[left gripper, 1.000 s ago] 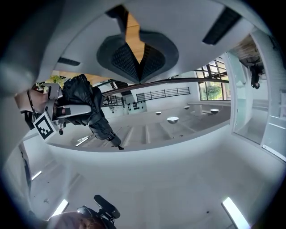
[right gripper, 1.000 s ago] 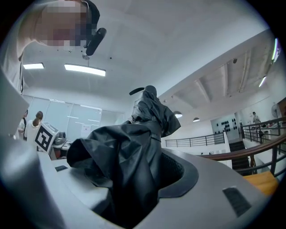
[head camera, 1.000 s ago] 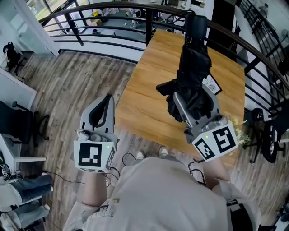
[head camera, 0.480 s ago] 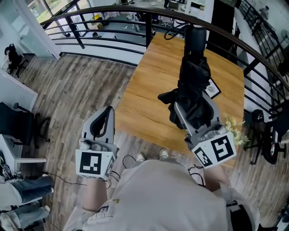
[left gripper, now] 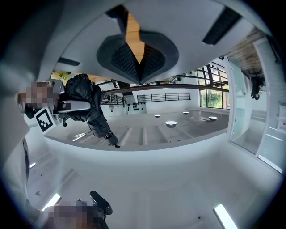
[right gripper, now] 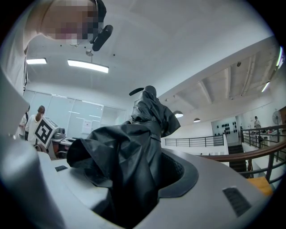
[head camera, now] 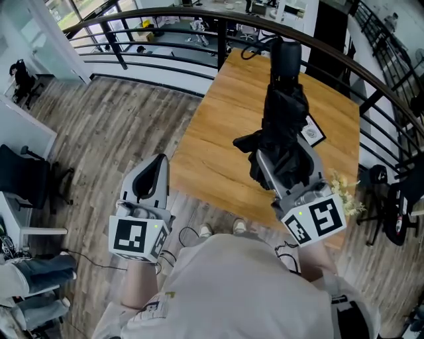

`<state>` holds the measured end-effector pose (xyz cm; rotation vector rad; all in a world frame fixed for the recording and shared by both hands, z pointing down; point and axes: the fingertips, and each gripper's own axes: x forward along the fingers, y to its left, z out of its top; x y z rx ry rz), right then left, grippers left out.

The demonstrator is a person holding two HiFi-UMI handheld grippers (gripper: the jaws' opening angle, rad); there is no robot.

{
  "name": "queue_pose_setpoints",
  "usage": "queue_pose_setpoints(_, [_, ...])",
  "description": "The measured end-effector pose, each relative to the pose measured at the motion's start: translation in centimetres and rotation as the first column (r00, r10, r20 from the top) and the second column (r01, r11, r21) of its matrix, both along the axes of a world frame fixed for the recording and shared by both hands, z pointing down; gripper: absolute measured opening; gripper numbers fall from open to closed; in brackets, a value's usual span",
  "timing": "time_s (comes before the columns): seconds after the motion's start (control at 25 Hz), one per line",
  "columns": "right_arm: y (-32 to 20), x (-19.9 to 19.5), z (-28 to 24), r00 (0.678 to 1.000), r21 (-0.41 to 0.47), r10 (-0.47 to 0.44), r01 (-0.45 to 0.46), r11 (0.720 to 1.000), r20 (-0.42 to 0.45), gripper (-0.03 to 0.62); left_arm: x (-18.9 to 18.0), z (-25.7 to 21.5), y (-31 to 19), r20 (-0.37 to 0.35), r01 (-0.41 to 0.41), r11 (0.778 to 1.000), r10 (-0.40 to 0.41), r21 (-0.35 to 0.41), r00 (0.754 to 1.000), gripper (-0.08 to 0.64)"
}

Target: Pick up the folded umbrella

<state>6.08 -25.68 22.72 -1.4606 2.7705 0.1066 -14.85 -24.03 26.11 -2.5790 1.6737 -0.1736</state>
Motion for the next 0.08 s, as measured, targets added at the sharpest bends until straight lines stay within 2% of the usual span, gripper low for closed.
queue_pose_setpoints(0.08, [-0.13,-0.03,0.11,1.0,-0.002,-0.001,0.001,1.0,-0.005,0.267,-0.03,-0.13,-0.1,-0.001,0.001,1.0,-0.001,0.003,1.0,0.017])
